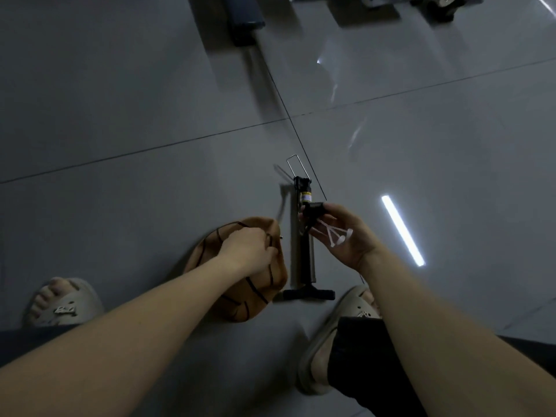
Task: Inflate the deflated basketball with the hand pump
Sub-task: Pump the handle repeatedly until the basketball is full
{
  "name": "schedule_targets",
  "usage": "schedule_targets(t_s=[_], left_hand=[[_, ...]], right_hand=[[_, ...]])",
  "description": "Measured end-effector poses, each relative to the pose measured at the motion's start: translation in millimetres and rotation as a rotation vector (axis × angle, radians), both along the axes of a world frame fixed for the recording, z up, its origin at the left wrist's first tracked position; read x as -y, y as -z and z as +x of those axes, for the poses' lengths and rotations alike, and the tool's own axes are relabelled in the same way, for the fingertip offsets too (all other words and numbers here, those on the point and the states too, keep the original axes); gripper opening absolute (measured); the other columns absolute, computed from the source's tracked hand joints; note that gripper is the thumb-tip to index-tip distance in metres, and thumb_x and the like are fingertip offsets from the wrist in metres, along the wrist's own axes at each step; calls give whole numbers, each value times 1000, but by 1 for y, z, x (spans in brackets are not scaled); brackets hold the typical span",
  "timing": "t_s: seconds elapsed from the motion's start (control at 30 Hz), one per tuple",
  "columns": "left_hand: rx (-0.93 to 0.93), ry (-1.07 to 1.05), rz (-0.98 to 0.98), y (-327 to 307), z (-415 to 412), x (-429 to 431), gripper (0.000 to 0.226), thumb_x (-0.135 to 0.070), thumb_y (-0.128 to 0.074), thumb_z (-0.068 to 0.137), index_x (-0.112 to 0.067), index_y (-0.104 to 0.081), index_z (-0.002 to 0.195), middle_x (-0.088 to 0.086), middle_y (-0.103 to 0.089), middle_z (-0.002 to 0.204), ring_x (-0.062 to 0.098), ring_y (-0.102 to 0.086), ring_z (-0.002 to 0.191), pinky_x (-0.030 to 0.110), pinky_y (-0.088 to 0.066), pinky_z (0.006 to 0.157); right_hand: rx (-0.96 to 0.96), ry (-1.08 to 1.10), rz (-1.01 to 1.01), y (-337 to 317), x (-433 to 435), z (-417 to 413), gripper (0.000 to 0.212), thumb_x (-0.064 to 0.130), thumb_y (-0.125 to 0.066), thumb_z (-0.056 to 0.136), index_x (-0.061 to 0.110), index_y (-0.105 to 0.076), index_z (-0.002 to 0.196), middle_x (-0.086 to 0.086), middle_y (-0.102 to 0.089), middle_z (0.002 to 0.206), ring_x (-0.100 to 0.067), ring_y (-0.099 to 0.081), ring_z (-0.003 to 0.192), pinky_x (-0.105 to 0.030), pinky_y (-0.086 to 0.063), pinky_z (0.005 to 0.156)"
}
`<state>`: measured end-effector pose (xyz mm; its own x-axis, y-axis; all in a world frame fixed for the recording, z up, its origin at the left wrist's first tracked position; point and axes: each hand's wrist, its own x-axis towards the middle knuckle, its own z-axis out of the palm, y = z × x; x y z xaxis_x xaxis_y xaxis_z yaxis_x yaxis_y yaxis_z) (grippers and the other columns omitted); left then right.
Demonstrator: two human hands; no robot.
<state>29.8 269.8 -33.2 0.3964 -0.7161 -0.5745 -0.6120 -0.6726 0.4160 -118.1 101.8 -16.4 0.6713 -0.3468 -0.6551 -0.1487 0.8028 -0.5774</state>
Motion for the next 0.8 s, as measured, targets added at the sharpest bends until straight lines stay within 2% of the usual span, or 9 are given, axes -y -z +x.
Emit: schedule_targets(t_s=[0.07, 0.17, 0.2, 0.27, 0.33, 0.47, 0.53, 0.67, 0.8], left_hand=[[2, -27, -5, -9, 20, -5, 35, -42, -61, 94, -19, -51, 70, 2, -60, 79, 21, -59, 76, 33, -47, 65], [-119, -142, 53, -20, 51, -26, 30, -41, -69, 90, -17, -57, 76, 1, -60, 78, 18, -57, 69, 29, -44, 59], [-178, -211, 69, -25, 60, -35, 24, -39, -70, 89, -17, -62, 89, 1, -64, 86, 18, -61, 77, 29, -49, 64], [-265, -370, 77, -32, 73, -55, 36, -33, -72, 86, -20, -61, 117, 3, -65, 111, 22, -63, 98, 37, -55, 83], [-266, -472, 60, -36, 80, -73, 39, -29, -66, 86, -18, -59, 123, 6, -63, 116, 24, -61, 101, 38, -54, 84], [-104, -599, 40, -39, 72, -97, 37, -31, -42, 92, -15, -50, 125, 9, -57, 116, 28, -55, 103, 43, -48, 93], [-4, -624, -35, -35, 54, -104, 30, -26, -37, 93, -15, -50, 117, 11, -59, 110, 31, -56, 97, 43, -46, 89], [193, -537, -233, -22, 17, -118, 18, -32, -34, 88, -18, -43, 95, 6, -55, 90, 29, -56, 84, 42, -49, 77], [314, -479, -205, -13, 25, -119, 46, -67, -31, 91, -23, -44, 90, 0, -55, 86, 22, -55, 80, 39, -50, 70]], right_hand=[[18, -27, 11, 3, -2, 3, 63, 28, -72, 83, -6, -52, 133, -23, -58, 132, -34, -54, 126, -42, -36, 110], [-29, -39, -25, 4, -9, 14, 45, 32, -59, 94, -3, -58, 123, -22, -66, 112, -33, -66, 103, -41, -47, 97], [-52, -34, -65, 3, -13, 21, 39, 31, -56, 97, -2, -60, 118, -20, -67, 103, -31, -67, 92, -41, -50, 90], [-118, -62, -190, -1, -27, 37, 30, 31, -57, 97, 3, -63, 107, -13, -66, 92, -24, -65, 80, -41, -51, 84], [-203, -147, -358, -6, -47, 53, 27, 32, -55, 98, 6, -64, 98, -9, -66, 84, -20, -62, 75, -37, -51, 81], [-193, -288, -572, -12, -97, 79, 23, 23, -47, 103, 9, -53, 85, -7, -56, 73, -11, -57, 59, -20, -45, 50], [-210, -354, -628, -10, -117, 85, 22, 22, -47, 103, 13, -54, 84, -2, -58, 73, -3, -59, 58, -18, -46, 52], [-262, -446, -679, -4, -135, 83, 23, 24, -47, 103, 18, -58, 84, 0, -60, 78, -12, -58, 73, -26, -46, 65], [-240, -432, -677, 2, -133, 81, 12, 22, -54, 99, 14, -63, 96, -5, -69, 87, -15, -66, 81, -28, -54, 72]])
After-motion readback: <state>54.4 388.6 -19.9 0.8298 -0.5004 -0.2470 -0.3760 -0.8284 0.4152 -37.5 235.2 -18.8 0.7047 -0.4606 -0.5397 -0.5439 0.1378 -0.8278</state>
